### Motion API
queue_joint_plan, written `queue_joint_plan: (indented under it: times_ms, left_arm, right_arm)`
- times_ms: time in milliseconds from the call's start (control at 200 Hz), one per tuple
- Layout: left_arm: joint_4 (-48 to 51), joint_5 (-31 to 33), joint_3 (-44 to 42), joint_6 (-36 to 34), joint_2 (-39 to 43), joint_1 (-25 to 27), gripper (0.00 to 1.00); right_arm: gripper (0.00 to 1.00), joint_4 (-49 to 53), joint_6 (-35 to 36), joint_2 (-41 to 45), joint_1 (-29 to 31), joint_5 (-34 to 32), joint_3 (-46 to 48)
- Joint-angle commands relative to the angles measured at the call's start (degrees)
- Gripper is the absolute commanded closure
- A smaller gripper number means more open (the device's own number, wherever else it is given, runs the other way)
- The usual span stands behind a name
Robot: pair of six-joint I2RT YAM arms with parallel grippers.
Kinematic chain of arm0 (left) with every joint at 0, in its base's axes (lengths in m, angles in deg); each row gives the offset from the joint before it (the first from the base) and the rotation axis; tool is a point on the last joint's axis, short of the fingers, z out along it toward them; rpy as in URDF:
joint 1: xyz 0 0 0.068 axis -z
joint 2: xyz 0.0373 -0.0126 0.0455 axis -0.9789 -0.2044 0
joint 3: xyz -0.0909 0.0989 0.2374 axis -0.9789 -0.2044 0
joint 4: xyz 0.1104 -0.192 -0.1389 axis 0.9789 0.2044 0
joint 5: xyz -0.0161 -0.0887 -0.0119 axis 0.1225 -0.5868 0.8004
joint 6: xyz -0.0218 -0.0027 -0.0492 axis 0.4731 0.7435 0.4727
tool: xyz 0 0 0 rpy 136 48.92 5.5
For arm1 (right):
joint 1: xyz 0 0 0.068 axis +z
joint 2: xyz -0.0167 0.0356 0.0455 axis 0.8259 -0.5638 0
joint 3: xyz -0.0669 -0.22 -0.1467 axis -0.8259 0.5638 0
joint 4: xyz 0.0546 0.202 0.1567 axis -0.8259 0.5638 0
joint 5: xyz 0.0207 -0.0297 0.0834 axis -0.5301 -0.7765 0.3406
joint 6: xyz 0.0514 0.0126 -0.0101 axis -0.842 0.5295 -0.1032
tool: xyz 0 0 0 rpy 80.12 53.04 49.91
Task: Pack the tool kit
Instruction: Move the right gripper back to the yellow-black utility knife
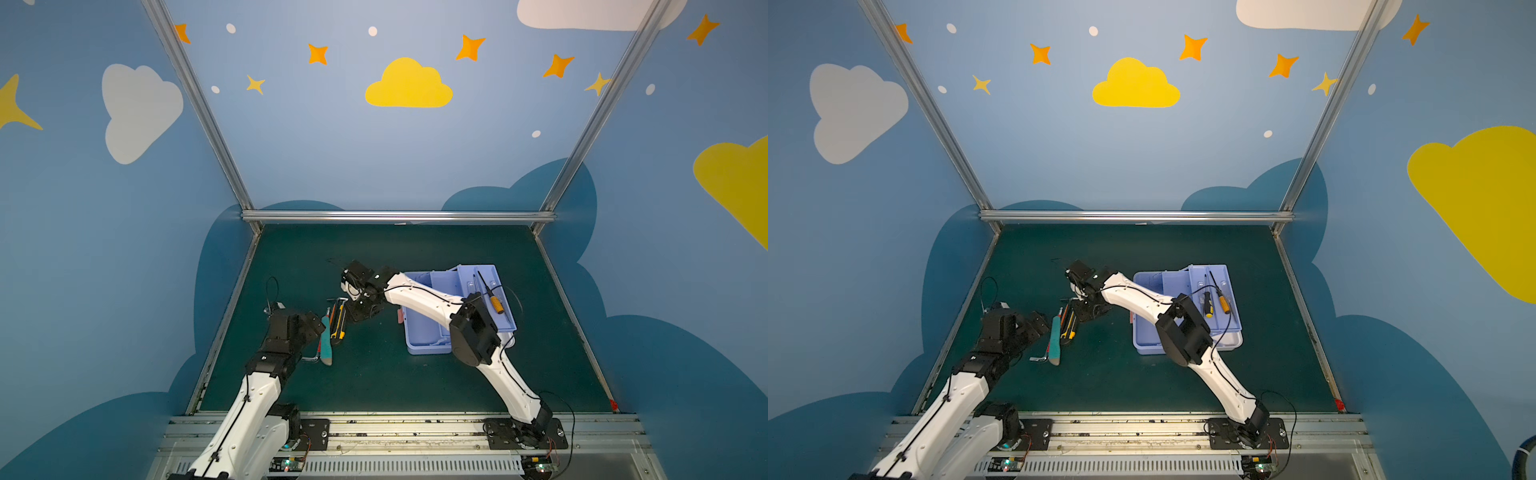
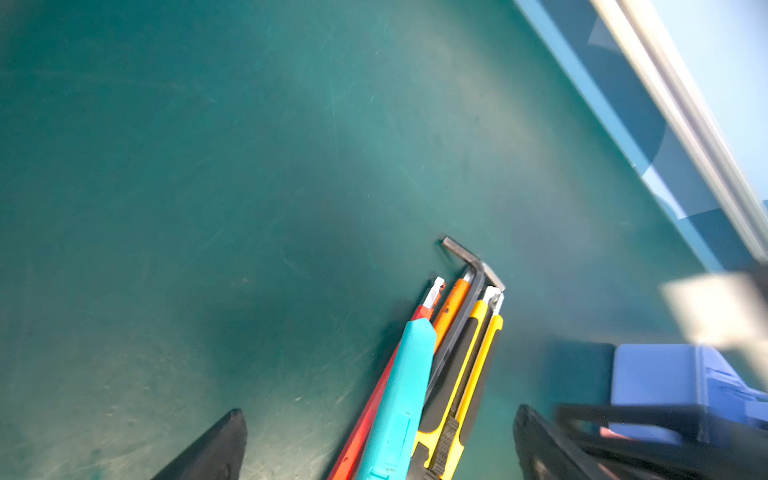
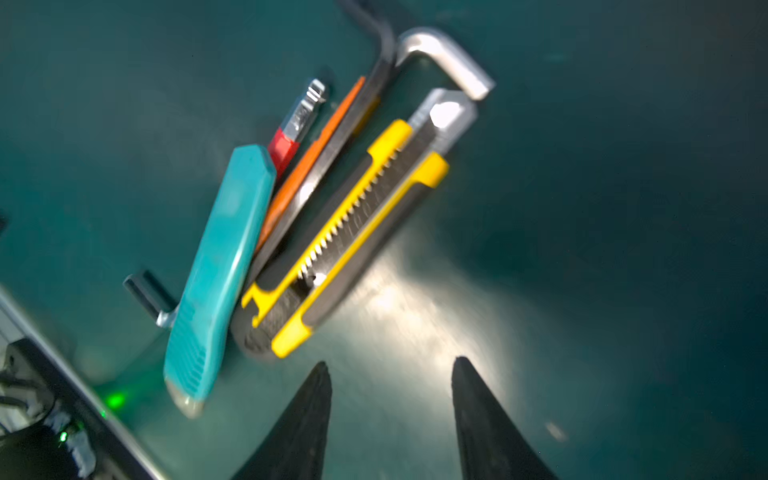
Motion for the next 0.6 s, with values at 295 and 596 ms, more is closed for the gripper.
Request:
queue_joint_plan:
  times_ms: [295,596]
  left_arm:
    - [2.22,1.42,-0.85,-1.01,2.18,-0.30,0.00]
    - [2.23,1.78,-0.88,-1.32,2.52,-0.34,0.00]
  right_arm:
    - [0.52,0.16,-1.16,-5.98,1.41,1.53,-6.83]
    - [0.52,0.27,2.95,-7.57,2.46,-2.93,-6.82]
